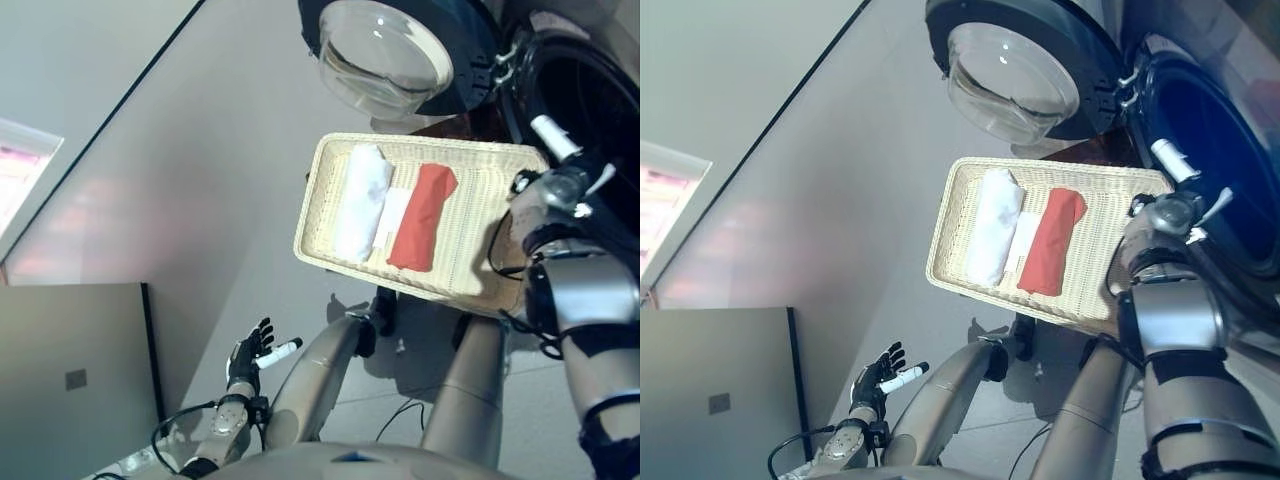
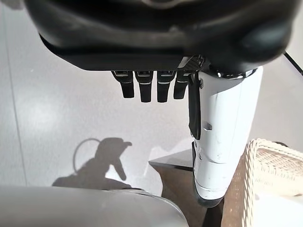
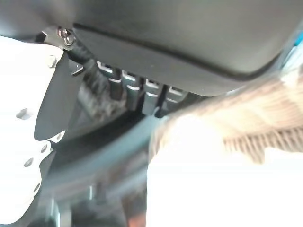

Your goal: Pick up the clothes and place them into the washing machine

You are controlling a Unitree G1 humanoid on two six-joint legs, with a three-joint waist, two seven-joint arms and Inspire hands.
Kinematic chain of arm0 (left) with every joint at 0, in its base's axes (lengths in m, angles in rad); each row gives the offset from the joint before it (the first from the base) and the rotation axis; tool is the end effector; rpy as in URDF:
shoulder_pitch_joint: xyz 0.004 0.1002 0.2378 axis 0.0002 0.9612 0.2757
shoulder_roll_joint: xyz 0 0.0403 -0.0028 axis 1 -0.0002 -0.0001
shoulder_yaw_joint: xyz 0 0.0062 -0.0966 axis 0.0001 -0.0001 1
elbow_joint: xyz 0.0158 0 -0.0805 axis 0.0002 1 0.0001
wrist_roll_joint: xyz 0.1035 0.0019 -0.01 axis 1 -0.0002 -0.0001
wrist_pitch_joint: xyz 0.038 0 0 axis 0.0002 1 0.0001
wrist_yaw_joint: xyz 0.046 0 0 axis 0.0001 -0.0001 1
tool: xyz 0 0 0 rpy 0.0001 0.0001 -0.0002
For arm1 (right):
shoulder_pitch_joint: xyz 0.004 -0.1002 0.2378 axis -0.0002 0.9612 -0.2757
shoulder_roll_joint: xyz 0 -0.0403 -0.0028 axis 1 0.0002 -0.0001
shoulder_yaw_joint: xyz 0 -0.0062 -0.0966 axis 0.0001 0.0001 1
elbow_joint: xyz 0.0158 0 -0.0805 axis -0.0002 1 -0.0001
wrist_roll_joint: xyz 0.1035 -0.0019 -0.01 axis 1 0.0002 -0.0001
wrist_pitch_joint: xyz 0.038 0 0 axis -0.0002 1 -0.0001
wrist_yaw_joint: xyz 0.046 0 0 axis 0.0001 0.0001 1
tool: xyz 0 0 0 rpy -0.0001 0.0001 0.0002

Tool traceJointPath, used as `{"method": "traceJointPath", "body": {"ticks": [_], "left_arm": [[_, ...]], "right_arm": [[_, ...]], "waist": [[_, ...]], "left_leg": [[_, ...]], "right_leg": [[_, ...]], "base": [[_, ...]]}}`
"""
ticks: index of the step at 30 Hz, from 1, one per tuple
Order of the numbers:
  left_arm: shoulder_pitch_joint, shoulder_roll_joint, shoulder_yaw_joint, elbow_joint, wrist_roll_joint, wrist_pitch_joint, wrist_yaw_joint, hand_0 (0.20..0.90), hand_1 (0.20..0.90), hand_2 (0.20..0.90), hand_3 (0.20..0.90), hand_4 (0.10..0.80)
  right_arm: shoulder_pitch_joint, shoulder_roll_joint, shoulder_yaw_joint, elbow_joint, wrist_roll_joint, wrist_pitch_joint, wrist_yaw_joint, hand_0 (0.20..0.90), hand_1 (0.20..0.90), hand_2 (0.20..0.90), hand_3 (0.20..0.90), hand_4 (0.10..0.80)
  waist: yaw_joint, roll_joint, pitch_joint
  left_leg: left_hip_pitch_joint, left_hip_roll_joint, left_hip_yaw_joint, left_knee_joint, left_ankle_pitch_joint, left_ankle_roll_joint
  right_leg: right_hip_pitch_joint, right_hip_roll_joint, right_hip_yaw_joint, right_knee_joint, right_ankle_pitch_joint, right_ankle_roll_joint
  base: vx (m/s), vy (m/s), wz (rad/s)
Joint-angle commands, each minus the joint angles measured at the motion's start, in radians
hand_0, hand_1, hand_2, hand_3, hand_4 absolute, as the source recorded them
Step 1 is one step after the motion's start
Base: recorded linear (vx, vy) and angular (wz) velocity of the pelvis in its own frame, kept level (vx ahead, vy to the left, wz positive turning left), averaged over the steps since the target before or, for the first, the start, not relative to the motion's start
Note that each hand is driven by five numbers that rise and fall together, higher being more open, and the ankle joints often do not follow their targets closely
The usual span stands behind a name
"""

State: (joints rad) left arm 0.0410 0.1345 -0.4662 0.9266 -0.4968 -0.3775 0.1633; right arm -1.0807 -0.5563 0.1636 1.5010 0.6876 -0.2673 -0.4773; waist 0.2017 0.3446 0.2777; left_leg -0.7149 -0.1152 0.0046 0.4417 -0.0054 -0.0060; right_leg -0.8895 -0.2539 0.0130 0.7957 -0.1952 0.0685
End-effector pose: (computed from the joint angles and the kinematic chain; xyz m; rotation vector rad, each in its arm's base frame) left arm 0.1115 0.1418 -0.0939 -0.0853 0.6681 0.0686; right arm 0.3350 -0.2818 0.1408 0.1046 0.0489 -0.8945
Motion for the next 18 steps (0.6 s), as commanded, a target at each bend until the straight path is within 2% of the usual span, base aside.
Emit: {"method": "traceJointPath", "body": {"ticks": [1, 2, 3, 4, 5, 7, 12, 17, 18], "left_arm": [[-0.006, 0.06, 0.082, 0.104, 0.022, -0.01, 0.004, 0.9, 0.9, 0.9, 0.9, 0.8], [-0.006, 0.064, 0.087, 0.111, 0.026, -0.007, 0.002, 0.9, 0.9, 0.9, 0.9, 0.8], [-0.005, 0.064, 0.087, 0.112, 0.026, -0.007, 0.001, 0.9, 0.9, 0.9, 0.9, 0.8], [-0.005, 0.065, 0.091, 0.119, 0.029, -0.002, -0.001, 0.9, 0.9, 0.9, 0.9, 0.8], [-0.005, 0.066, 0.097, 0.13, 0.034, 0.001, -0.001, 0.9, 0.9, 0.9, 0.9, 0.8], [-0.01, 0.072, 0.116, 0.153, 0.049, 0.008, -0.005, 0.9, 0.9, 0.9, 0.9, 0.8], [-0.013, 0.075, 0.148, 0.184, 0.083, 0.022, -0.009, 0.9, 0.9, 0.9, 0.9, 0.8], [-0.021, 0.072, 0.191, 0.237, 0.112, 0.036, -0.012, 0.9, 0.9, 0.9, 0.9, 0.8], [-0.019, 0.072, 0.191, 0.237, 0.112, 0.036, -0.012, 0.9, 0.9, 0.9, 0.9, 0.8]], "right_arm": [[-0.017, -0.017, 0.026, -0.074, -0.058, -0.042, 0.041, 0.9, 0.9, 0.9, 0.9, 0.8], [-0.006, -0.004, 0.023, -0.078, -0.063, -0.039, 0.046, 0.9, 0.9, 0.9, 0.9, 0.8], [-0.005, -0.004, 0.023, -0.078, -0.064, -0.039, 0.046, 0.9, 0.9, 0.9, 0.9, 0.8], [0.01, 0.006, 0.02, -0.079, -0.063, -0.037, 0.052, 0.9, 0.9, 0.9, 0.9, 0.8], [0.03, 0.019, 0.012, -0.082, -0.058, -0.038, 0.062, 0.9, 0.9, 0.9, 0.9, 0.8], [0.078, 0.049, -0.003, -0.092, -0.052, -0.038, 0.086, 0.9, 0.9, 0.9, 0.9, 0.8], [0.203, 0.101, -0.027, -0.114, -0.068, -0.037, 0.115, 0.9, 0.9, 0.9, 0.9, 0.8], [0.362, 0.177, -0.067, -0.144, -0.062, -0.036, 0.157, 0.9, 0.9, 0.9, 0.9, 0.8], [0.365, 0.178, -0.067, -0.145, -0.062, -0.036, 0.157, 0.9, 0.9, 0.9, 0.9, 0.8]], "waist": [[0.021, -0.043, -0.01], [0.023, -0.048, -0.003], [0.021, -0.053, -0.007], [0.022, -0.063, -0.008], [0.025, -0.07, -0.005], [0.03, -0.109, -0.011], [0.025, -0.168, -0.03], [0.009, -0.216, -0.065], [0.008, -0.216, -0.065]], "left_leg": [[-0.008, -0.011, 0.017, -0.057, 0.016, -0.019], [0.003, -0.002, 0.016, -0.08, 0.055, -0.015], [0.015, -0.008, 0.008, -0.075, 0.025, -0.021], [0.031, -0.007, 0.002, -0.089, 0.029, -0.021], [0.043, 0.002, 0.001, -0.109, 0.066, -0.017], [0.09, 0.007, -0.018, -0.141, 0.072, -0.017], [0.199, 0.012, -0.046, -0.21, 0.085, -0.018], [0.298, 0.015, -0.063, -0.273, 0.09, -0.019], [0.301, 0.016, -0.064, -0.275, 0.09, -0.019]], "right_leg": [[0.114, 0.034, -0.063, -0.104, 0.016, -0.032], [0.132, 0.04, -0.085, -0.133, 0.055, -0.04], [0.145, 0.039, -0.077, -0.129, 0.025, -0.033], [0.168, 0.042, -0.084, -0.147, 0.029, -0.033], [0.192, 0.046, -0.106, -0.182, 0.069, -0.039], [0.26, 0.05, -0.133, -0.239, 0.085, -0.034], [0.399, 0.054, -0.17, -0.348, 0.116, -0.019], [0.512, 0.052, -0.201, -0.45, 0.144, -0.002], [0.516, 0.053, -0.202, -0.453, 0.145, -0.002]], "base": [[-0.081, -0.039, 0.17], [0.018, -0.042, 0.06], [0.017, -0.029, 0.05], [0.026, -0.027, 0.03], [-0.054, -0.024, -0.01], [0.019, -0.067, 0.01], [0.072, -0.028, 0.07], [0.077, -0.005, 0.06], [0.135, -0.008, 0.06]]}}
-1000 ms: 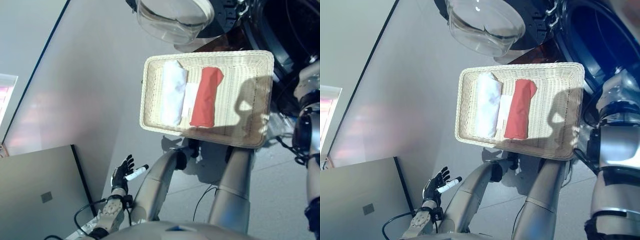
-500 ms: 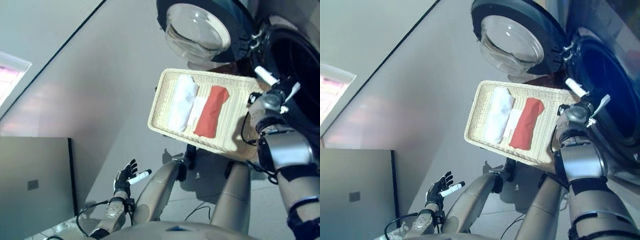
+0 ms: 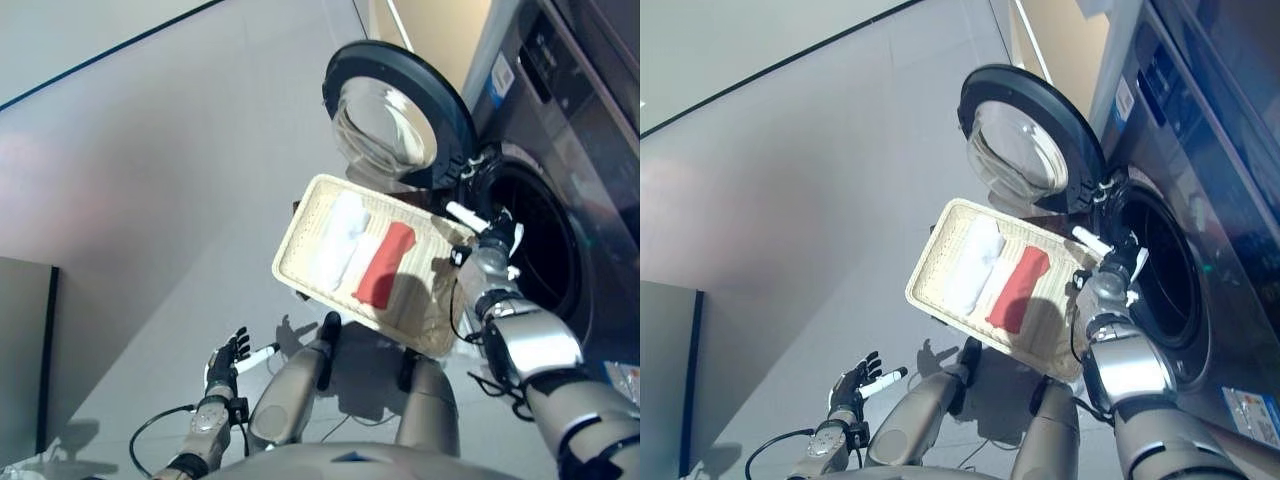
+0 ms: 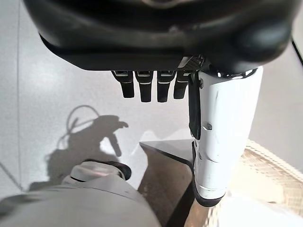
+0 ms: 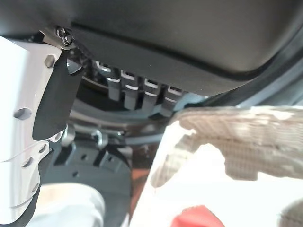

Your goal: Pick up the clothes and place them into the washing machine

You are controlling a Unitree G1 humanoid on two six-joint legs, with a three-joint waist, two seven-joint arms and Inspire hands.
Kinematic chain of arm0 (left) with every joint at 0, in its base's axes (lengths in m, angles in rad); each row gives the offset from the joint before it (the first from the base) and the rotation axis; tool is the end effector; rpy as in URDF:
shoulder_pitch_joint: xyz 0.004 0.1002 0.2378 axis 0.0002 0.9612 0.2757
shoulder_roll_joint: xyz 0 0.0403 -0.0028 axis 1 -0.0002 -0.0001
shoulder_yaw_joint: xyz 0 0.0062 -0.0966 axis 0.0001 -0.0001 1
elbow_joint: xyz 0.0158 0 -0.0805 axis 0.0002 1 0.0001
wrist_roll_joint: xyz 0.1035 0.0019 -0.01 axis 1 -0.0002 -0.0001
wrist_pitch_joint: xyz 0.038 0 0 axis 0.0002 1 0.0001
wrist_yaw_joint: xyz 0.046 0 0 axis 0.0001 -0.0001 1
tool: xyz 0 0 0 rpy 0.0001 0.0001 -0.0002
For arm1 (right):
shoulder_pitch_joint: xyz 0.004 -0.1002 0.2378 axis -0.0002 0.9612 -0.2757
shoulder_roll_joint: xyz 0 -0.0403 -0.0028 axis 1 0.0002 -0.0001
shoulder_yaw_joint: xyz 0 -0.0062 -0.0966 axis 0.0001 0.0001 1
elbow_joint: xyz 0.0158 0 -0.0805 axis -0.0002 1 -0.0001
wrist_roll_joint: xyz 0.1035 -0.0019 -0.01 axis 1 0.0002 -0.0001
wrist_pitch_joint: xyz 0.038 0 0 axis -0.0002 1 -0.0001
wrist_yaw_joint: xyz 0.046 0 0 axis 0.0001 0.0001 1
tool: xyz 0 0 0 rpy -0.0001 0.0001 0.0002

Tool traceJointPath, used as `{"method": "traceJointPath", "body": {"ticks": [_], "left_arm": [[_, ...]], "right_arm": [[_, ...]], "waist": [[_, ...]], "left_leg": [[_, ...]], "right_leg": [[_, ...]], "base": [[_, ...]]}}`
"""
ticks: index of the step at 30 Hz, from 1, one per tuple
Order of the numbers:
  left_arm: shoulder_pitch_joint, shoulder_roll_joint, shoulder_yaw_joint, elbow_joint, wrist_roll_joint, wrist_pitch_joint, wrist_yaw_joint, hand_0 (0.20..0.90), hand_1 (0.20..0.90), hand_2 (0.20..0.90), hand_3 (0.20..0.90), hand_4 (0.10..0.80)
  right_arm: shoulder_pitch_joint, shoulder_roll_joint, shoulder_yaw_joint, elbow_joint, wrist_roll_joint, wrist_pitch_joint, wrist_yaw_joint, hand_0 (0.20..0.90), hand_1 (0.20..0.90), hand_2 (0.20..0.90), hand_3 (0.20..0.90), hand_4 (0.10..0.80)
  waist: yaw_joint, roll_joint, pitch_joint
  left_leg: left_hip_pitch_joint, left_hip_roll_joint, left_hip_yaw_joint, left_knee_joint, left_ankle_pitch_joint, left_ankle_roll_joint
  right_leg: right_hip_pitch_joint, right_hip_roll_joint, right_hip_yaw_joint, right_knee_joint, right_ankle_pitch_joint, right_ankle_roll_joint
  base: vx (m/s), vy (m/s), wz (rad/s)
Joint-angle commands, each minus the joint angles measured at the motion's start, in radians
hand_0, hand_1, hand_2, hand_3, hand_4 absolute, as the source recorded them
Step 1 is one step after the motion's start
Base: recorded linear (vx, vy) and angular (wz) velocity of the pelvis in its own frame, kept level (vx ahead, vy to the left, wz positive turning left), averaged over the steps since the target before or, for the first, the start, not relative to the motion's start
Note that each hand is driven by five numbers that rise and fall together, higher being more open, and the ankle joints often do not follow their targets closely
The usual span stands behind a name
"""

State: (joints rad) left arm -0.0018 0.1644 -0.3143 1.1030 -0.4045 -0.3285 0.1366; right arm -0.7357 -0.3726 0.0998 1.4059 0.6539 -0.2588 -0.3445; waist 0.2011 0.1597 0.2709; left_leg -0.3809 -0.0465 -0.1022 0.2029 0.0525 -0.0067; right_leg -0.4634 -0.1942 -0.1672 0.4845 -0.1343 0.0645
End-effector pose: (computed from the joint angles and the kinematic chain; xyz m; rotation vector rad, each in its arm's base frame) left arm 0.1045 0.1783 -0.1038 0.0215 0.7984 0.1701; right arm 0.2880 -0.2466 0.0253 0.1209 0.3630 -0.6975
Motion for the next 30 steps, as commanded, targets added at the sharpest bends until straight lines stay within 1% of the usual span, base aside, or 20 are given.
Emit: {"method": "traceJointPath", "body": {"ticks": [1, 2, 3, 4, 6, 7, 8, 12, 13, 14, 15, 16, 18, 20, 25, 28, 30], "left_arm": [[0.025, 0.046, 0.058, 0.087, 0.047, -0.009, 0.016, 0.9, 0.9, 0.9, 0.9, 0.8], [0.026, 0.046, 0.058, 0.087, 0.047, -0.009, 0.016, 0.9, 0.9, 0.9, 0.9, 0.8], [0.031, 0.047, 0.072, 0.11, 0.074, -0.004, 0.017, 0.9, 0.9, 0.9, 0.9, 0.8], [0.035, 0.046, 0.078, 0.121, 0.093, -0.003, 0.02, 0.9, 0.9, 0.9, 0.9, 0.8], [0.039, 0.045, 0.087, 0.131, 0.102, -0.001, 0.019, 0.9, 0.9, 0.9, 0.9, 0.8], [0.044, 0.042, 0.107, 0.161, 0.125, 0.003, 0.016, 0.9, 0.9, 0.9, 0.9, 0.8], [0.046, 0.043, 0.106, 0.161, 0.125, 0.003, 0.016, 0.9, 0.9, 0.9, 0.9, 0.8], [0.049, 0.039, 0.135, 0.205, 0.17, 0.004, 0.019, 0.9, 0.9, 0.9, 0.9, 0.8], [0.048, 0.036, 0.142, 0.226, 0.185, 0.006, 0.015, 0.9, 0.9, 0.9, 0.9, 0.8], [0.049, 0.037, 0.141, 0.226, 0.185, 0.006, 0.015, 0.9, 0.9, 0.9, 0.9, 0.8], [0.047, 0.034, 0.15, 0.236, 0.185, 0.002, 0.016, 0.9, 0.9, 0.9, 0.9, 0.8], [0.048, 0.035, 0.15, 0.237, 0.185, 0.002, 0.016, 0.9, 0.9, 0.9, 0.9, 0.8], [0.047, 0.032, 0.158, 0.249, 0.183, -0.002, 0.02, 0.9, 0.9, 0.9, 0.9, 0.8], [0.049, 0.031, 0.161, 0.25, 0.183, 0.0, 0.02, 0.9, 0.9, 0.9, 0.9, 0.8], [0.054, 0.023, 0.163, 0.27, 0.201, -0.001, 0.024, 0.9, 0.9, 0.9, 0.9, 0.8], [0.066, 0.02, 0.148, 0.274, 0.227, -0.001, 0.025, 0.9, 0.9, 0.9, 0.9, 0.8], [0.073, 0.014, 0.121, 0.268, 0.243, -0.003, 0.033, 0.9, 0.9, 0.9, 0.9, 0.8]], "right_arm": [[0.112, 0.028, -0.016, -0.072, -0.016, -0.047, 0.059, 0.9, 0.9, 0.9, 0.9, 0.8], [0.112, 0.028, -0.016, -0.072, -0.017, -0.047, 0.058, 0.9, 0.9, 0.9, 0.9, 0.8], [0.189, 0.061, -0.026, -0.084, -0.017, -0.047, 0.082, 0.9, 0.9, 0.9, 0.9, 0.8], [0.236, 0.076, -0.031, -0.089, -0.023, -0.046, 0.091, 0.9, 0.9, 0.9, 0.9, 0.8], [0.274, 0.088, -0.039, -0.093, -0.023, -0.044, 0.102, 0.9, 0.9, 0.9, 0.9, 0.8], [0.35, 0.115, -0.042, -0.099, -0.048, -0.04, 0.127, 0.9, 0.9, 0.9, 0.9, 0.8], [0.355, 0.117, -0.042, -0.101, -0.049, -0.04, 0.127, 0.9, 0.9, 0.9, 0.9, 0.8], [0.475, 0.148, -0.04, -0.099, -0.104, -0.028, 0.162, 0.9, 0.9, 0.9, 0.9, 0.8], [0.528, 0.164, -0.043, -0.11, -0.122, -0.023, 0.18, 0.9, 0.9, 0.9, 0.9, 0.8], [0.53, 0.165, -0.043, -0.111, -0.123, -0.023, 0.18, 0.9, 0.9, 0.9, 0.9, 0.8], [0.566, 0.186, -0.048, -0.128, -0.12, -0.024, 0.191, 0.9, 0.9, 0.9, 0.9, 0.8], [0.568, 0.187, -0.048, -0.129, -0.12, -0.024, 0.191, 0.9, 0.9, 0.9, 0.9, 0.8], [0.609, 0.218, -0.04, -0.134, -0.117, -0.023, 0.205, 0.9, 0.9, 0.9, 0.9, 0.8], [0.622, 0.229, -0.036, -0.139, -0.116, -0.022, 0.205, 0.9, 0.9, 0.9, 0.9, 0.8], [0.667, 0.268, -0.073, -0.088, -0.076, -0.022, 0.206, 0.9, 0.9, 0.9, 0.9, 0.8], [0.692, 0.286, -0.109, -0.054, -0.041, -0.028, 0.183, 0.9, 0.9, 0.9, 0.9, 0.8], [0.696, 0.286, -0.119, -0.061, -0.035, -0.036, 0.158, 0.9, 0.9, 0.9, 0.9, 0.8]], "waist": [[0.0, -0.053, -0.083], [0.0, -0.053, -0.083], [-0.005, -0.073, -0.11], [-0.01, -0.082, -0.123], [-0.013, -0.087, -0.139], [-0.023, -0.108, -0.172], [-0.023, -0.108, -0.172], [-0.035, -0.14, -0.236], [-0.043, -0.153, -0.266], [-0.043, -0.153, -0.266], [-0.051, -0.162, -0.293], [-0.051, -0.162, -0.293], [-0.059, -0.172, -0.319], [-0.063, -0.175, -0.324], [-0.076, -0.175, -0.347], [-0.092, -0.162, -0.344], [-0.105, -0.148, -0.324]], "left_leg": [[0.009, -0.048, 0.041, -0.061, 0.031, -0.019], [0.01, -0.048, 0.041, -0.061, 0.031, -0.019], [0.05, -0.045, 0.041, -0.078, 0.026, -0.018], [0.073, -0.041, 0.041, -0.089, 0.023, -0.019], [0.09, -0.038, 0.039, -0.101, 0.026, -0.017], [0.124, -0.036, 0.044, -0.123, 0.019, -0.017], [0.129, -0.035, 0.043, -0.127, 0.02, -0.017], [0.201, -0.035, 0.043, -0.176, 0.014, -0.017], [0.232, -0.031, 0.046, -0.201, 0.013, -0.018], [0.234, -0.031, 0.045, -0.203, 0.013, -0.018], [0.259, -0.029, 0.051, -0.227, 0.012, -0.019], [0.262, -0.029, 0.051, -0.229, 0.013, -0.019], [0.29, -0.028, 0.058, -0.244, 0.01, -0.021], [0.302, -0.029, 0.06, -0.247, 0.008, -0.02], [0.34, -0.028, 0.062, -0.254, -0.004, -0.014], [0.36, -0.026, 0.06, -0.249, -0.018, -0.009], [0.356, -0.028, 0.062, -0.223, -0.032, -0.005]], "right_leg": [[0.142, -0.006, -0.026, -0.186, 0.098, 0.01], [0.143, -0.006, -0.027, -0.187, 0.098, 0.01], [0.189, -0.006, -0.033, -0.222, 0.106, 0.018], [0.214, -0.006, -0.035, -0.244, 0.112, 0.022], [0.233, -0.005, -0.037, -0.269, 0.126, 0.025], [0.266, -0.003, -0.039, -0.308, 0.136, 0.033], [0.272, -0.003, -0.04, -0.314, 0.139, 0.033], [0.35, 0.002, -0.049, -0.389, 0.161, 0.049], [0.379, 0.003, -0.052, -0.419, 0.173, 0.057], [0.381, 0.003, -0.053, -0.421, 0.174, 0.057], [0.399, 0.002, -0.05, -0.444, 0.185, 0.064], [0.401, 0.002, -0.051, -0.446, 0.185, 0.064], [0.425, 0.002, -0.049, -0.462, 0.192, 0.068], [0.433, 0.002, -0.047, -0.463, 0.193, 0.068], [0.461, 0.004, -0.045, -0.458, 0.184, 0.07], [0.471, 0.006, -0.043, -0.444, 0.169, 0.066], [0.463, 0.004, -0.04, -0.419, 0.157, 0.061]], "base": [[0.086, -0.001, 0.05], [0.176, -0.014, 0.11], [0.131, -0.015, 0.06], [0.161, -0.013, 0.02], [0.105, -0.006, -0.09], [0.111, -0.015, -0.09], [0.162, -0.026, -0.06], [0.149, -0.022, -0.07], [0.133, -0.004, 0.02], [0.158, -0.006, 0.03], [0.063, -0.002, -0.02], [0.101, -0.001, -0.01], [0.079, -0.003, -0.06], [0.056, 0.002, -0.1], [0.054, 0.01, 0.0], [0.071, 0.019, -0.01], [-0.026, 0.026, 0.05]]}}
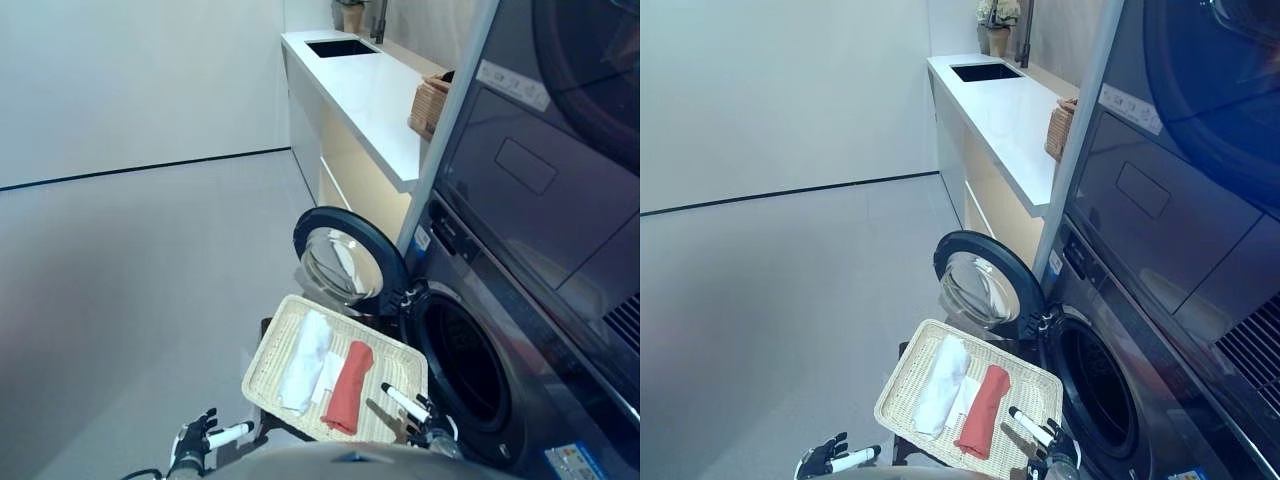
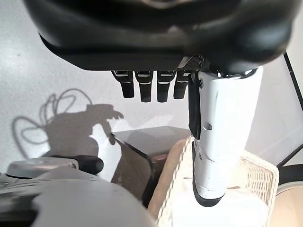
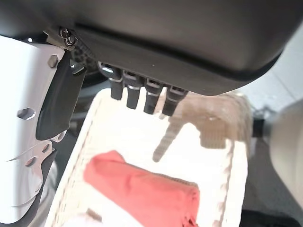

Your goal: Pick up the clothes and place them into the washing machine

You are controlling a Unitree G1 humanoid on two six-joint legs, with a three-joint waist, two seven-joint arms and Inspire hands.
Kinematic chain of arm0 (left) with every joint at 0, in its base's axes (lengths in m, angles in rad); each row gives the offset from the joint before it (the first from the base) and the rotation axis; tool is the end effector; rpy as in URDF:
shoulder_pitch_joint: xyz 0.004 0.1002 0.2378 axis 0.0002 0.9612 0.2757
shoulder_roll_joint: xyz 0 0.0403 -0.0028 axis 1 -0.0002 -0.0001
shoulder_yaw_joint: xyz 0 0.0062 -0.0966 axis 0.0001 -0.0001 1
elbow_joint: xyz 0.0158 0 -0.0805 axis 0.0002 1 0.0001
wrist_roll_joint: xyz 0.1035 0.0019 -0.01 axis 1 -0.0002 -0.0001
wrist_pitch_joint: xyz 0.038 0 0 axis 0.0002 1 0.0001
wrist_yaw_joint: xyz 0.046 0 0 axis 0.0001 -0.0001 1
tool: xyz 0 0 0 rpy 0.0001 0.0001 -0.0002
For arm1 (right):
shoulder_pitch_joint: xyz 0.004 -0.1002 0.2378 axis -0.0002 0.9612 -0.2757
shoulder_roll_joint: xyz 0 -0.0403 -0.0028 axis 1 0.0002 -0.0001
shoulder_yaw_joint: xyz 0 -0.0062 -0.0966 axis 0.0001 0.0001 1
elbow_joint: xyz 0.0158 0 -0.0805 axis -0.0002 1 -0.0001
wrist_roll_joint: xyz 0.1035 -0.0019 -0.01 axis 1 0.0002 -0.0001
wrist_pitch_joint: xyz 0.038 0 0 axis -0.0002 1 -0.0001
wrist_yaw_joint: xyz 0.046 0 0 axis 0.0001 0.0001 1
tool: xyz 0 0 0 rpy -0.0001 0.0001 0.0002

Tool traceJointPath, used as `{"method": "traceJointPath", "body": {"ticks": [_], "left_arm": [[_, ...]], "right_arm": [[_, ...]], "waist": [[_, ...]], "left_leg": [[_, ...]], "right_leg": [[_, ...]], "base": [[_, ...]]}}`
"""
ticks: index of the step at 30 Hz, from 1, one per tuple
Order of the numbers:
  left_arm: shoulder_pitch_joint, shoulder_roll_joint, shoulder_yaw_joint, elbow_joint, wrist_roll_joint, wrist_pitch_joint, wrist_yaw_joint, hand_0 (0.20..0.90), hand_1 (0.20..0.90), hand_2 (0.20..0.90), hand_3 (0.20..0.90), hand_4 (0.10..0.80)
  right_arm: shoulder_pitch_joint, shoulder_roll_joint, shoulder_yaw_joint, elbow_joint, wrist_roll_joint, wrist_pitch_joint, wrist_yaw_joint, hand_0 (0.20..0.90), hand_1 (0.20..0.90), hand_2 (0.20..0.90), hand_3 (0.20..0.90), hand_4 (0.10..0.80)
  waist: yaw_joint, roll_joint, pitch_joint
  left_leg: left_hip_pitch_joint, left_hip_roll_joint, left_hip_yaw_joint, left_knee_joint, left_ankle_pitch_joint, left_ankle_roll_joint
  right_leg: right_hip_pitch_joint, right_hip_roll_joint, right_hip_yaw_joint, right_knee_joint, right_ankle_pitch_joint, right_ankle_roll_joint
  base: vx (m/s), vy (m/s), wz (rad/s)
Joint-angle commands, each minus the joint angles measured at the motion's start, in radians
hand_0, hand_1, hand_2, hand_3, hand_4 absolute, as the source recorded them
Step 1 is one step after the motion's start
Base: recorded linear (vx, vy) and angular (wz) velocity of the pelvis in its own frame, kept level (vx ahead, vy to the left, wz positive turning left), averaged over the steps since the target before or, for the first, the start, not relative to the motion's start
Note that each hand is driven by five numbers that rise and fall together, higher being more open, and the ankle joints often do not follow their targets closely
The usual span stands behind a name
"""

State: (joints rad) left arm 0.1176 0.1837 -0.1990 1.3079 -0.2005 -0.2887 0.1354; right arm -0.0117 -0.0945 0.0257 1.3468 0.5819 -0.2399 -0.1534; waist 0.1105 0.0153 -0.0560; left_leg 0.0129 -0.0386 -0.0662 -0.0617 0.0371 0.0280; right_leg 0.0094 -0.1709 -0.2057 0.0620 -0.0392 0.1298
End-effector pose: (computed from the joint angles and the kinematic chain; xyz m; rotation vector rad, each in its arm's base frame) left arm 0.0268 0.2044 -0.1201 0.1880 1.1302 0.2063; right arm 0.0648 -0.1868 -0.1204 0.2523 1.0740 -0.5947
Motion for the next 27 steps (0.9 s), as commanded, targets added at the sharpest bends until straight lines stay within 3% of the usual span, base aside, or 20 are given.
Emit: {"method": "traceJointPath", "body": {"ticks": [1, 4, 7, 14, 27], "left_arm": [[-0.05, -0.004, 0.0, 0.058, 0.033, -0.046, 0.043, 0.9, 0.9, 0.9, 0.9, 0.8], [-0.078, -0.007, -0.032, 0.021, -0.007, -0.063, 0.079, 0.9, 0.9, 0.9, 0.9, 0.8], [-0.11, -0.01, -0.062, 0.014, -0.014, -0.072, 0.114, 0.9, 0.9, 0.9, 0.9, 0.8], [-0.126, -0.018, -0.093, 0.011, -0.01, -0.075, 0.135, 0.9, 0.9, 0.9, 0.9, 0.8], [-0.154, -0.037, -0.163, -0.064, -0.097, -0.103, 0.125, 0.9, 0.9, 0.9, 0.9, 0.8]], "right_arm": [[-0.034, 0.007, -0.049, -0.012, 0.042, -0.062, -0.049, 0.9, 0.9, 0.9, 0.9, 0.8], [-0.082, -0.009, -0.048, -0.039, 0.06, -0.094, -0.112, 0.9, 0.9, 0.9, 0.9, 0.8], [-0.118, -0.021, -0.046, -0.052, 0.046, -0.121, -0.182, 0.9, 0.9, 0.9, 0.9, 0.8], [-0.117, -0.028, -0.028, -0.022, 0.04, -0.128, -0.216, 0.9, 0.9, 0.9, 0.9, 0.8], [-0.218, -0.065, -0.01, -0.016, 0.088, -0.165, -0.278, 0.9, 0.9, 0.9, 0.9, 0.8]], "waist": [[-0.021, 0.003, 0.026], [-0.038, 0.031, 0.146], [-0.046, 0.043, 0.208], [-0.063, 0.045, 0.228], [-0.062, 0.101, 0.292]], "left_leg": [[-0.048, -0.038, 0.028, 0.071, -0.023, -0.037], [-0.137, -0.048, 0.042, 0.195, -0.048, -0.03], [-0.221, -0.042, 0.055, 0.284, -0.065, -0.026], [-0.304, -0.029, 0.07, 0.358, -0.084, -0.019], [-0.531, -0.027, 0.093, 0.459, -0.069, -0.021]], "right_leg": [[-0.021, -0.021, 0.001, 0.026, 0.058, -0.008], [-0.109, -0.027, 0.024, 0.114, 0.049, -0.025], [-0.184, -0.015, 0.044, 0.165, 0.047, -0.038], [-0.269, 0.005, 0.081, 0.236, 0.03, -0.053], [-0.495, 0.007, 0.112, 0.336, 0.024, -0.075]], "base": [[-0.185, 0.036, 0.01], [-0.32, 0.031, -0.04], [-0.26, -0.004, -0.08], [-0.068, -0.008, -0.14], [-0.103, 0.017, -0.08]]}}
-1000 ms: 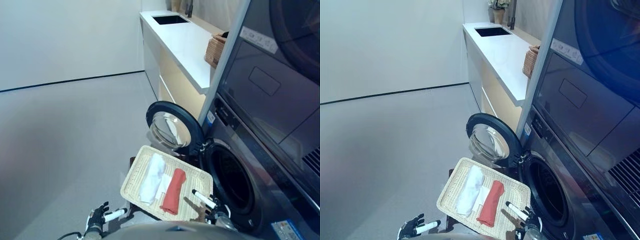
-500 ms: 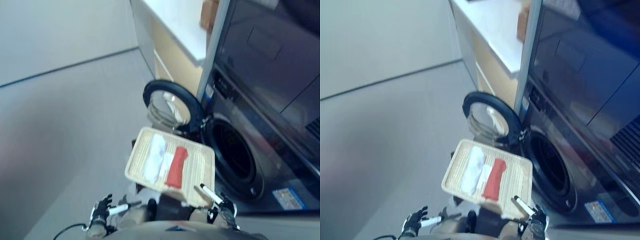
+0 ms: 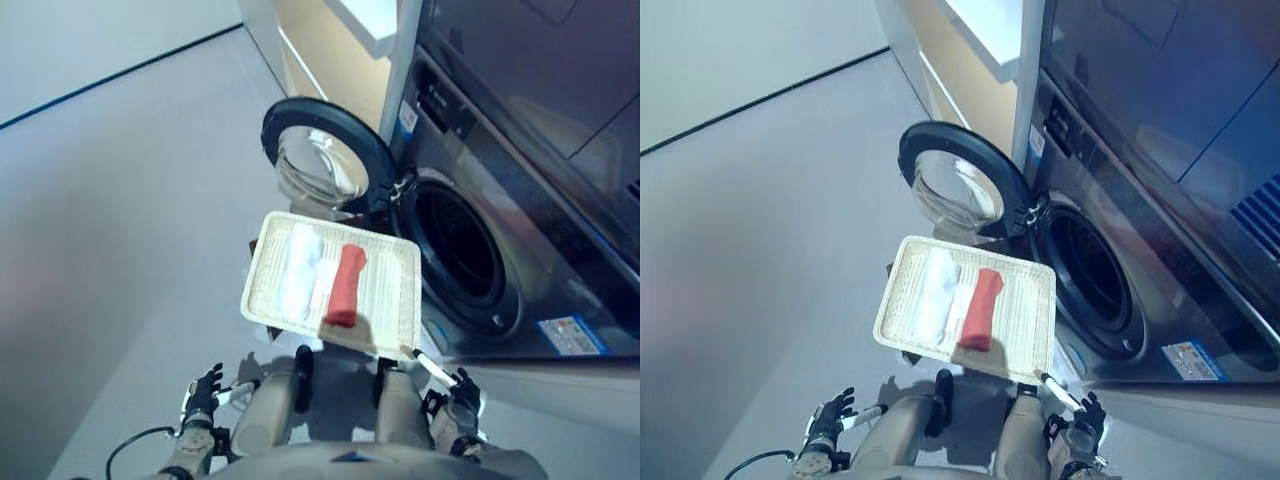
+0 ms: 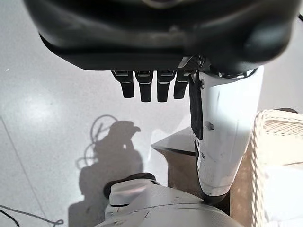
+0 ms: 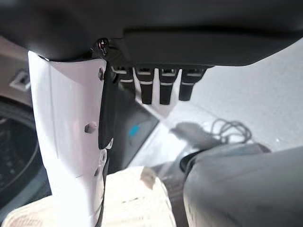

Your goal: Pick up the clothes and place them into the washing machine

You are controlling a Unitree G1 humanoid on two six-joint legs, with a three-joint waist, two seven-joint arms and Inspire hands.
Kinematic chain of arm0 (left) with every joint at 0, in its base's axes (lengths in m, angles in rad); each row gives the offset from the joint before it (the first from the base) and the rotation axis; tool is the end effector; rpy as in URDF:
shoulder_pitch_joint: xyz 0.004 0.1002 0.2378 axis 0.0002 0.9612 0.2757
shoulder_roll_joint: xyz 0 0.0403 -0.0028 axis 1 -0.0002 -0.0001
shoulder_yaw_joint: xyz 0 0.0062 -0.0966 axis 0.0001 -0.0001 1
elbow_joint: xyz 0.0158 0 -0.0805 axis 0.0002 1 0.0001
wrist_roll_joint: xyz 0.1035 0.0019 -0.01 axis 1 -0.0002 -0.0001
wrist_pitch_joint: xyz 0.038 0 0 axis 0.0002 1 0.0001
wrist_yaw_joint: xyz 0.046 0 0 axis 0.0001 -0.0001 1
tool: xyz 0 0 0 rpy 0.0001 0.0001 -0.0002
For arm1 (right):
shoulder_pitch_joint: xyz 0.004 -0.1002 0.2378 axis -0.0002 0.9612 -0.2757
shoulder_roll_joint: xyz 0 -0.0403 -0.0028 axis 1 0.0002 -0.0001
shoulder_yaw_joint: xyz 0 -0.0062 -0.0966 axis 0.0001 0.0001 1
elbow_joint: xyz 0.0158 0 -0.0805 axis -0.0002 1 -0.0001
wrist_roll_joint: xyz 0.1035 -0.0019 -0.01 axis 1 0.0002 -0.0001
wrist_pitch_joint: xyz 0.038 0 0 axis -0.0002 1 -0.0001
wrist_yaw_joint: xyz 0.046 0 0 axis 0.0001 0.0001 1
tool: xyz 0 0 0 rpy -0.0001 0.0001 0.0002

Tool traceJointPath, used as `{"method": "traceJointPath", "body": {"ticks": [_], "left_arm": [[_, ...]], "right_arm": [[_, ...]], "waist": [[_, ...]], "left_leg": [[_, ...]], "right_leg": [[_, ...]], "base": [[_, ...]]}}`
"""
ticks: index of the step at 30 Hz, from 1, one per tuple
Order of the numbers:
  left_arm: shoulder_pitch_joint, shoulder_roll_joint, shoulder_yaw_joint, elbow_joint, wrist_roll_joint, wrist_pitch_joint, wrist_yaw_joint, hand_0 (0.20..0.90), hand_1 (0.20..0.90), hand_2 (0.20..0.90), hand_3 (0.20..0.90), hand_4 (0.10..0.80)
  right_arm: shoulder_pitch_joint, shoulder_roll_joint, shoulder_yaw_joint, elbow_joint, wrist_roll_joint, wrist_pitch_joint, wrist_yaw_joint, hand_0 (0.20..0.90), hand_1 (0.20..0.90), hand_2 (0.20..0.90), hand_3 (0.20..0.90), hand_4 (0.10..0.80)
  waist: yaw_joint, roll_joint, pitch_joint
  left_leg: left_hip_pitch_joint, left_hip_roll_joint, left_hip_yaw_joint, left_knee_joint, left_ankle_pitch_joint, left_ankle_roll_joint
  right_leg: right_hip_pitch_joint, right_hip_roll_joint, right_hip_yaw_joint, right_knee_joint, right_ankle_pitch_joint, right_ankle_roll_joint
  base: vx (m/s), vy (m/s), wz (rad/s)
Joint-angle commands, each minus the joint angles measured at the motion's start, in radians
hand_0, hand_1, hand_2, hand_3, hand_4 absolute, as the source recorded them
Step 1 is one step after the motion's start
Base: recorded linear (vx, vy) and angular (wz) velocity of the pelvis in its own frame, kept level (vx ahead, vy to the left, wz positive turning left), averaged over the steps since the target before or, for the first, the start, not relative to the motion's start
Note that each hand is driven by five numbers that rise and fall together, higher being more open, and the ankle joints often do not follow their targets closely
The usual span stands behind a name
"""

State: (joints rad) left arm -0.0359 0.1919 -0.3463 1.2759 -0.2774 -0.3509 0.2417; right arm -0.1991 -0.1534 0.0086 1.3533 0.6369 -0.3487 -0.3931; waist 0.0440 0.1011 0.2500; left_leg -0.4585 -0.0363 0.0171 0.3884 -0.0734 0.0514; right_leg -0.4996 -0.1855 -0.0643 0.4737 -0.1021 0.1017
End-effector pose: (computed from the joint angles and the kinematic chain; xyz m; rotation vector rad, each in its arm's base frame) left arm 0.0892 0.1940 -0.1106 0.2551 0.8873 0.1963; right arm 0.1344 -0.2066 -0.0970 0.1684 0.8120 -0.8446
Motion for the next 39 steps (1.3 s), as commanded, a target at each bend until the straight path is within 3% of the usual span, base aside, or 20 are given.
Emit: {"method": "traceJointPath", "body": {"ticks": [1, 26, 31, 39], "left_arm": [[-0.003, -0.047, -0.028, -0.044, -0.031, -0.046, 0.022, 0.9, 0.9, 0.9, 0.9, 0.8], [0.002, -0.046, -0.1, -0.183, -0.09, -0.062, 0.025, 0.9, 0.9, 0.9, 0.9, 0.8], [0.056, -0.029, -0.122, -0.242, -0.079, -0.061, 0.003, 0.9, 0.9, 0.9, 0.9, 0.8], [0.07, -0.021, -0.141, -0.28, -0.093, -0.056, -0.021, 0.9, 0.9, 0.9, 0.9, 0.8]], "right_arm": [[-0.053, -0.007, 0.014, -0.04, 0.046, -0.067, -0.048, 0.9, 0.9, 0.9, 0.9, 0.8], [-0.378, -0.096, -0.006, -0.02, 0.109, -0.09, -0.125, 0.9, 0.9, 0.9, 0.9, 0.8], [-0.492, -0.203, -0.025, 0.011, 0.082, -0.071, -0.149, 0.9, 0.9, 0.9, 0.9, 0.8], [-0.654, -0.352, -0.017, 0.005, 0.068, -0.057, -0.162, 0.9, 0.9, 0.9, 0.9, 0.8]], "waist": [[0.007, 0.025, -0.006], [0.091, 0.17, 0.061], [0.119, 0.211, 0.053], [0.139, 0.243, 0.05]], "left_leg": [[-0.085, -0.032, 0.009, 0.011, 0.047, -0.046], [-0.187, -0.07, -0.004, -0.026, 0.086, -0.048], [-0.183, -0.079, -0.003, -0.044, 0.091, -0.045], [-0.165, -0.081, 0.004, -0.084, 0.105, -0.046]], "right_leg": [[-0.013, 0.019, -0.028, -0.068, 0.086, -0.049], [-0.143, -0.018, -0.028, -0.012, 0.065, -0.054], [-0.15, -0.026, -0.017, -0.015, 0.064, -0.048], [-0.154, -0.031, 0.001, -0.032, 0.071, -0.042]], "base": [[-0.06, 0.001, 0.05], [-0.009, 0.012, 0.08], [0.015, 0.042, 0.05], [0.014, 0.033, 0.0]]}}
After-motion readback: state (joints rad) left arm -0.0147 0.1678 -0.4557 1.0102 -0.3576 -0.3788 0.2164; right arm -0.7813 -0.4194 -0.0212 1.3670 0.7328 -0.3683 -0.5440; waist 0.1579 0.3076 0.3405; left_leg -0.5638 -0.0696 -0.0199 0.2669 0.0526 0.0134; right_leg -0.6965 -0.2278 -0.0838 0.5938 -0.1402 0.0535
